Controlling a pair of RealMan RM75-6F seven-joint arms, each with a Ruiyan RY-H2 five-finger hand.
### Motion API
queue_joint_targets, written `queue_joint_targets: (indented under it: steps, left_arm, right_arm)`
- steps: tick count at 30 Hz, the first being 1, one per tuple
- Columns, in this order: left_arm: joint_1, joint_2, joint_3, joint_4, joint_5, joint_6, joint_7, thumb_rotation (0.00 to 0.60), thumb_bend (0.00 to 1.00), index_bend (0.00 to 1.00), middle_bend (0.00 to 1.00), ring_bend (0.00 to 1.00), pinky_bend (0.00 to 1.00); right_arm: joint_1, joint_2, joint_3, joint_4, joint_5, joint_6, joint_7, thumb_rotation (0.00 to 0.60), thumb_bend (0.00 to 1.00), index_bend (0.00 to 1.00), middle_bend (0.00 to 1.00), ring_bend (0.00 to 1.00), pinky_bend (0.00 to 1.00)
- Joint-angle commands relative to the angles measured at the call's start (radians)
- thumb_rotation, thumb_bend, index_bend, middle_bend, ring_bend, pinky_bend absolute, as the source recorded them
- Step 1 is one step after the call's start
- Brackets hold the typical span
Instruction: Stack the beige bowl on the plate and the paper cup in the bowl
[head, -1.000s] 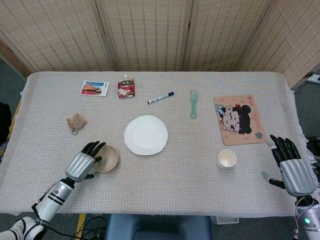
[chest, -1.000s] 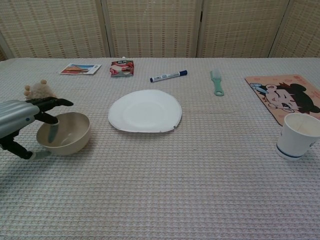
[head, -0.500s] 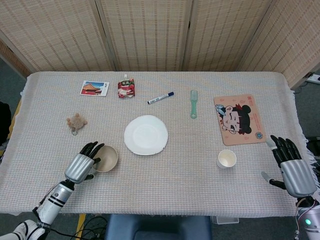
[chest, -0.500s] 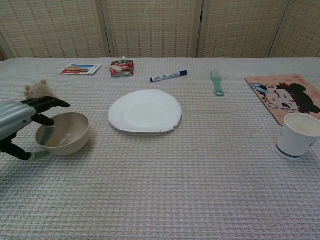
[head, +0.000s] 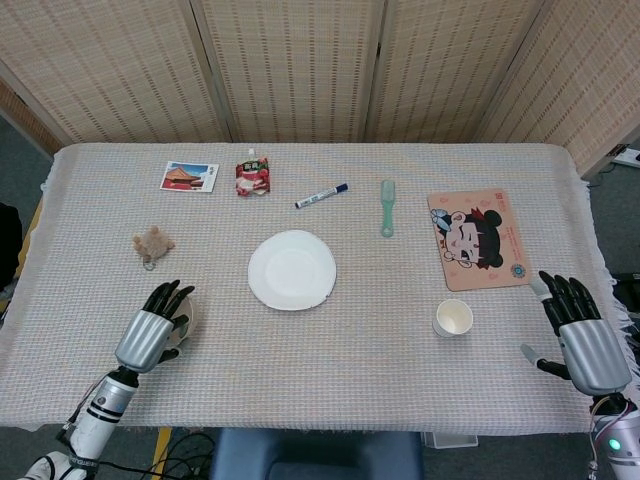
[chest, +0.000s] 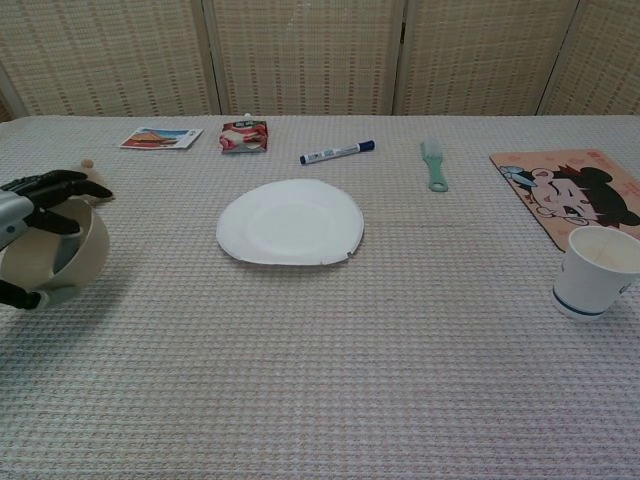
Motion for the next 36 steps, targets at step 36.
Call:
queue_joint_targets:
  steps: [36]
  left_arm:
    - [-0.271,0.040,-0.154,-0.293,-0.137,-0.352,0.418,0.600,0.29,0.69,0.16,0.00,0.14]
  right_arm:
    - [0.012,0.053,0.018,0.064,0.044,-0.028,0.220,0.600,0.20,0.00,0.00,0.00,0.00]
